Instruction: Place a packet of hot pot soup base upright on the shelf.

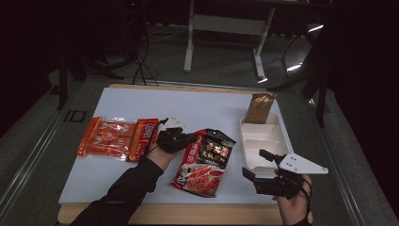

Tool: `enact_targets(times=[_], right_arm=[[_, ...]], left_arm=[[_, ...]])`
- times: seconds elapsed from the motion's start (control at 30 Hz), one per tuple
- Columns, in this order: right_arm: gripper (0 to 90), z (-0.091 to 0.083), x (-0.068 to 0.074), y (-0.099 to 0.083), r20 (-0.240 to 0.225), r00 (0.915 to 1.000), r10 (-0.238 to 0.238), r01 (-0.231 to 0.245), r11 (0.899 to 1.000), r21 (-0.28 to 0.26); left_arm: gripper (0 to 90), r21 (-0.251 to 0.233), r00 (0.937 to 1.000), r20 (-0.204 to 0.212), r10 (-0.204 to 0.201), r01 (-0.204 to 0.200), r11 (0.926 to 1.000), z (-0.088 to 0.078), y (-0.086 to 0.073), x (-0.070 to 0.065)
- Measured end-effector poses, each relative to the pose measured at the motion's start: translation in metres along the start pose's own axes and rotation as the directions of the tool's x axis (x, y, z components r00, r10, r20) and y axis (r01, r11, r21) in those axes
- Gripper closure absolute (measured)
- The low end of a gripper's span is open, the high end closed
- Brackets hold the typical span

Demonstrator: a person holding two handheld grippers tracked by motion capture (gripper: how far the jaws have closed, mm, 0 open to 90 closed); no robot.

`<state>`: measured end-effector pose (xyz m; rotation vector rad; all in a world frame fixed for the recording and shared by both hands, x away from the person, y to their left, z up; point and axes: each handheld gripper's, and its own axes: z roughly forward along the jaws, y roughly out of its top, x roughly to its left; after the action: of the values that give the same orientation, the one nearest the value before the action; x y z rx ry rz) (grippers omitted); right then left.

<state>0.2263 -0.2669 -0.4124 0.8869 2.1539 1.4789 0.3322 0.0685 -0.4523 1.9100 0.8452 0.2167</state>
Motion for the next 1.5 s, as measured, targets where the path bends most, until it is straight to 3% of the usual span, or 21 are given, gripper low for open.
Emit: enact_targets(times=[0.07, 0.13, 0.2, 0.33, 0.4, 0.5, 0.7, 0.8, 0.93, 1.1, 1.17, 1.23, 1.3, 1.37, 1.4, 1.47, 1.5], right_arm=[[11.1, -0.001, 0.002, 0.001, 0.019, 0.9997, -0.017, 0.017, 1.0, 0.002], [10.3, -0.001, 0.004, 0.002, -0.001, 0.9996, -0.027, 0.027, 1.0, 0.002], [10.3, -0.001, 0.007, 0.004, 0.01, 0.9995, -0.03, 0.03, 0.999, 0.011], [10.3, -0.001, 0.009, 0.006, 0.012, 0.9997, -0.022, 0.022, 1.0, 0.012], [10.3, 0.0, 0.008, 0.007, 0.041, 0.9991, -0.009, 0.009, 1.0, 0.013], [13.6, 0.003, 0.005, 0.008, 0.058, 0.9983, -0.002, 0.001, 1.0, 0.012], [16.9, 0.013, -0.007, 0.015, 0.057, 0.9979, 0.031, -0.033, 0.999, 0.035], [21.7, 0.021, -0.011, 0.016, 0.039, 0.9984, 0.042, -0.044, 0.998, 0.042], [24.2, 0.032, -0.01, 0.02, -0.026, 0.9983, 0.053, -0.051, 0.997, 0.065], [38.6, 0.039, -0.005, 0.029, -0.054, 0.9977, 0.04, -0.037, 0.997, 0.066], [48.6, 0.04, -0.005, 0.032, -0.07, 0.9968, 0.04, -0.035, 0.997, 0.067], [59.2, 0.038, -0.006, 0.034, -0.084, 0.9953, 0.047, -0.042, 0.997, 0.062], [68.0, 0.036, -0.007, 0.038, -0.101, 0.9934, 0.054, -0.049, 0.997, 0.054], [70.3, 0.035, -0.008, 0.04, -0.103, 0.9927, 0.062, -0.057, 0.997, 0.044], [72.7, 0.035, -0.008, 0.042, -0.102, 0.9939, 0.042, -0.036, 0.998, 0.06], [75.8, 0.034, -0.007, 0.042, -0.096, 0.9951, 0.024, -0.019, 0.998, 0.057], [76.6, 0.034, -0.006, 0.043, -0.094, 0.9954, 0.019, -0.013, 0.998, 0.06]], left_arm=[[87.5, -0.018, 0.9999, 0.007, 0.012, -0.012, 0.9998, -0.005, 0.001, -0.005], [87.5, -0.042, 0.9993, 0.028, 0.026, -0.024, 0.9988, -0.01, 0.001, -0.01], [87.5, -0.058, 0.9981, 0.041, 0.045, -0.043, 0.9974, -0.014, 0.002, -0.013], [87.5, -0.111, 0.9938, 0.06, 0.094, -0.087, 0.99, -0.024, 0.003, -0.02], [87.5, -0.142, 0.9923, 0.061, 0.108, -0.099, 0.985, -0.028, 0.002, -0.021], [87.5, -0.177, 0.9917, 0.08, 0.101, -0.085, 0.9805, -0.032, 0.001, -0.018], [87.4, -0.217, 0.9897, 0.134, 0.049, -0.019, 0.976, -0.035, -0.001, -0.01], [87.4, -0.249, 0.9874, 0.151, 0.046, -0.007, 0.9685, -0.036, -0.001, -0.012], [87.4, -0.288, 0.9839, 0.172, 0.047, 0.004, 0.9575, -0.038, 0.001, -0.016], [87.3, -0.343, 0.9729, 0.226, 0.048, 0.033, 0.9388, -0.037, 0.004, -0.022], [87.3, -0.358, 0.9724, 0.228, 0.048, 0.038, 0.933, -0.037, 0.005, -0.024], [87.2, -0.362, 0.9722, 0.228, 0.051, 0.036, 0.9316, -0.035, 0.005, -0.025], [87.1, -0.35, 0.9712, 0.231, 0.061, 0.025, 0.9363, -0.033, 0.005, -0.026], [87.1, -0.354, 0.9721, 0.226, 0.063, 0.021, 0.9352, -0.031, 0.003, -0.025], [87.0, -0.352, 0.9697, 0.238, 0.053, 0.036, 0.9352, -0.03, 0.003, -0.024], [86.9, -0.342, 0.9709, 0.232, 0.061, 0.023, 0.9395, -0.03, 0.002, -0.023], [86.8, -0.343, 0.9686, 0.242, 0.058, 0.03, 0.9387, -0.029, 0.001, -0.023]])
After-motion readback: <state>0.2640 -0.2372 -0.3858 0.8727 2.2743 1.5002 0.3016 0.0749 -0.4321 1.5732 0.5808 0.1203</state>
